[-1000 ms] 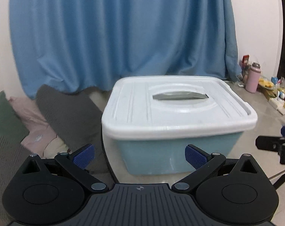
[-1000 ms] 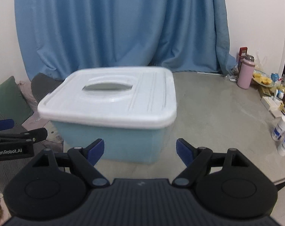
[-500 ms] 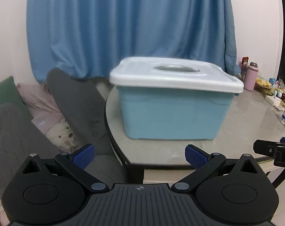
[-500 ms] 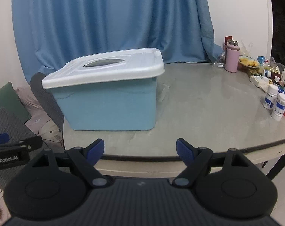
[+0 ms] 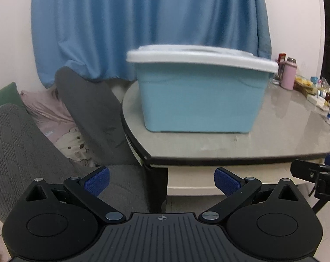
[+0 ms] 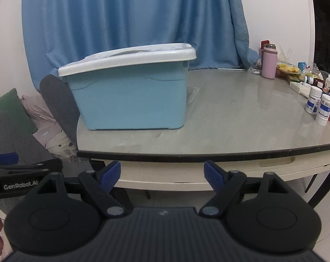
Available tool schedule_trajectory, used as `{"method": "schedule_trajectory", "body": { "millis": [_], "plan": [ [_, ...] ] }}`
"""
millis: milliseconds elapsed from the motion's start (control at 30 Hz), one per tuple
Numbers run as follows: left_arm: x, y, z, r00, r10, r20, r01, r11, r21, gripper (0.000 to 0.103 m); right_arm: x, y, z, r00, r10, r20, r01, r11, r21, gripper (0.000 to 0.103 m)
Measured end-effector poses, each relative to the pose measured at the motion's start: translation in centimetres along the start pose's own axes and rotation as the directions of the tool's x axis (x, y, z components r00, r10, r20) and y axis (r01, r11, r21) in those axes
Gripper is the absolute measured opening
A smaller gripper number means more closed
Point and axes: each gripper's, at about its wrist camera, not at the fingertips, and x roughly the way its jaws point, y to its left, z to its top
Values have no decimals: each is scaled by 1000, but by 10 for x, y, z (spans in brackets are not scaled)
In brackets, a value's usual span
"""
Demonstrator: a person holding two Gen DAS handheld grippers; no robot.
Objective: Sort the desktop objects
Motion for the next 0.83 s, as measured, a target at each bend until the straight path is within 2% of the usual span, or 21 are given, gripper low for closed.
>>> {"method": "schedule_trajectory", "body": {
  "millis": [267, 833],
  "plan": [
    [7, 1, -11, 1000, -9, -14, 9, 1000, -3, 103, 1, 8, -7, 1000, -7, 8, 7, 1000, -8, 83],
    [7, -1, -3, 1000, -20, -17, 20, 1000, -17, 103, -1, 0, -8, 1000, -12, 13, 11, 1000, 12, 83]
  ]
}}
